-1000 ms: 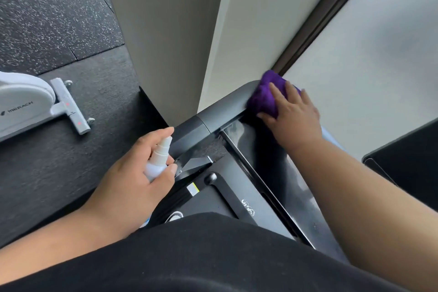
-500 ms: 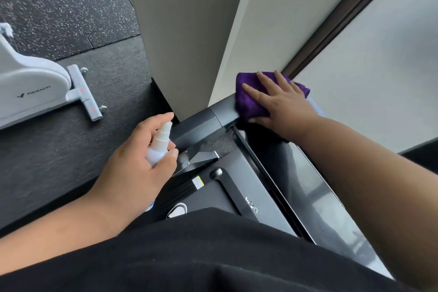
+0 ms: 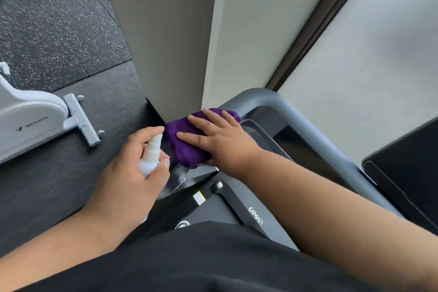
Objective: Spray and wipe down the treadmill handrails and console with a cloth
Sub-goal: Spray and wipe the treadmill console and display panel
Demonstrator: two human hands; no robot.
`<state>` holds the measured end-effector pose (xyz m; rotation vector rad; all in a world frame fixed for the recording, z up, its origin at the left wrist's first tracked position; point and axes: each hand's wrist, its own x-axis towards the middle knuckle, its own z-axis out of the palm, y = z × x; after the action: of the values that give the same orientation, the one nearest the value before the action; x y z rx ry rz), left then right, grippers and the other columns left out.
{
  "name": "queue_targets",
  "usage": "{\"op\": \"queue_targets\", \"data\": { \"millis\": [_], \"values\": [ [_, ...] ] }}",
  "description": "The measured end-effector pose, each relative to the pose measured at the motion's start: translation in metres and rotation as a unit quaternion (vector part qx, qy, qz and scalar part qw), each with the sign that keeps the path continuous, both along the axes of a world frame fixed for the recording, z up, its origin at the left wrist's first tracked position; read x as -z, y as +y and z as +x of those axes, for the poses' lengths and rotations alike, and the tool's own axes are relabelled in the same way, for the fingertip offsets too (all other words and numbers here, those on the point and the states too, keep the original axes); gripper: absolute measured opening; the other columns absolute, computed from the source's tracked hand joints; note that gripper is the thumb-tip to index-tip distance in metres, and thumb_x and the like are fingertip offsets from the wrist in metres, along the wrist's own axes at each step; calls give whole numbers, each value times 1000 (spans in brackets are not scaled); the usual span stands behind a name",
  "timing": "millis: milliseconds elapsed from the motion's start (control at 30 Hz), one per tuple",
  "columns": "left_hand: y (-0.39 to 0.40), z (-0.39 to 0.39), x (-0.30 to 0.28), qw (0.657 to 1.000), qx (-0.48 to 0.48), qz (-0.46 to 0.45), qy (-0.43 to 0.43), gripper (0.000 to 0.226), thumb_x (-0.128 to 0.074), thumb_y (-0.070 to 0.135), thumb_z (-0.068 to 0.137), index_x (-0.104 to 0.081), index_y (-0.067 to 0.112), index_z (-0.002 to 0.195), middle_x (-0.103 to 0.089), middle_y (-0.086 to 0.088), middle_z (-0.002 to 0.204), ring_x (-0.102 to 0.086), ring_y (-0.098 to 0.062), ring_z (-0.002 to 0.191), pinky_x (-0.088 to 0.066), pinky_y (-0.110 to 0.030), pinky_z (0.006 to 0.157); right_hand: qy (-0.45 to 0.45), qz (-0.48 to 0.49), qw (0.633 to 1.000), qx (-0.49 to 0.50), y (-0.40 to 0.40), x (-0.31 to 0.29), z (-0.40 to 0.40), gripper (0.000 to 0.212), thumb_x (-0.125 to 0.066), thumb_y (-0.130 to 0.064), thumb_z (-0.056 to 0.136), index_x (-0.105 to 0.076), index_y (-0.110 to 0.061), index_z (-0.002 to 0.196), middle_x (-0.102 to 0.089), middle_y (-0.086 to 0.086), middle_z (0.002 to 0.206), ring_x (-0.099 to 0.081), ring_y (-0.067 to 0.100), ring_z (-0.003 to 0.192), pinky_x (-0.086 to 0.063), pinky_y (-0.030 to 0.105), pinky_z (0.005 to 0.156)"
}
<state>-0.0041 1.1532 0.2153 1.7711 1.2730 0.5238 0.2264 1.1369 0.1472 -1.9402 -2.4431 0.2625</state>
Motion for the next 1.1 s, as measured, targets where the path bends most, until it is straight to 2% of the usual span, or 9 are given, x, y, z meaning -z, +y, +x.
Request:
{"op": "queue_targets", "data": {
  "millis": [133, 233, 433, 533, 700, 800, 900, 1000, 1100],
  "values": [
    [-9, 6, -1, 999, 47, -9, 19, 52, -61, 25, 87, -38, 65, 112, -62, 23, 99, -60, -4, 87, -46, -31, 76, -7, -31, 991, 127, -3, -11, 50, 79, -65, -55, 88, -18, -53, 153, -12, -8, 166, -1, 27, 154, -5, 50, 123],
    [-16, 16, -4, 995, 96, 17, 29, 54, -62, 27, 85, -35, 66, 111, -59, 28, 103, -56, 2, 93, -41, -15, 75, -25, -55, 979, 193, -1, -16, 79, 83, -63, -57, 88, -11, -54, 153, -5, -8, 167, 1, 26, 154, -6, 49, 123],
    [-19, 29, -4, 993, 107, 33, 40, 53, -61, 28, 86, -35, 67, 111, -58, 28, 102, -54, 5, 92, -35, 0, 71, -24, -36, 935, 352, -20, -28, 111, 76, -62, -57, 89, -22, -47, 153, -27, -4, 160, -27, 31, 142, -35, 44, 109],
    [-21, 26, 0, 994, 90, 26, 49, 49, -61, 28, 86, -38, 60, 116, -59, 26, 100, -55, 3, 92, -37, -3, 70, -20, -12, 916, 401, -47, -26, 112, 70, -61, -55, 90, -28, -46, 151, -37, -5, 151, -38, 31, 133, -41, 42, 101],
    [-5, 18, 5, 994, 46, 26, 93, 44, -56, 30, 89, -37, 56, 120, -60, 16, 103, -57, -8, 86, -43, -27, 70, -16, 22, 903, 430, -83, -24, 114, 60, -62, -49, 91, -41, -45, 147, -44, -4, 153, -42, 35, 131, -39, 44, 103],
    [13, 18, 11, 980, 86, 59, 168, 46, -53, 32, 89, -34, 52, 126, -57, 13, 111, -56, -17, 91, -42, -31, 74, 76, 85, 899, 423, -83, -31, 103, 54, -64, -40, 89, -50, -42, 141, -57, -5, 140, -48, 34, 122, -43, 45, 99],
    [26, 25, 18, 953, 148, 99, 246, 46, -51, 35, 91, -31, 49, 130, -57, 5, 111, -57, -23, 92, -46, -33, 74, 160, 95, 914, 360, -75, -36, 68, 57, -70, -40, 86, -51, -42, 140, -59, -10, 134, -52, 24, 120, -44, 41, 101],
    [34, 35, 22, 935, 189, 123, 274, 43, -49, 36, 93, -30, 45, 130, -56, 3, 108, -58, -25, 87, -49, -37, 73, 186, 83, 933, 296, -75, -30, 36, 60, -70, -48, 84, -52, -39, 140, -60, -9, 134, -57, 26, 117, -47, 46, 98],
    [43, 42, 27, 929, 206, 137, 274, 41, -52, 40, 92, -31, 43, 128, -56, 3, 101, -59, -24, 81, -52, -40, 73, 187, 65, 946, 257, -88, -18, 15, 61, -76, -45, 81, -53, -39, 138, -61, -8, 133, -60, 29, 112, -51, 46, 92]
  ]
}}
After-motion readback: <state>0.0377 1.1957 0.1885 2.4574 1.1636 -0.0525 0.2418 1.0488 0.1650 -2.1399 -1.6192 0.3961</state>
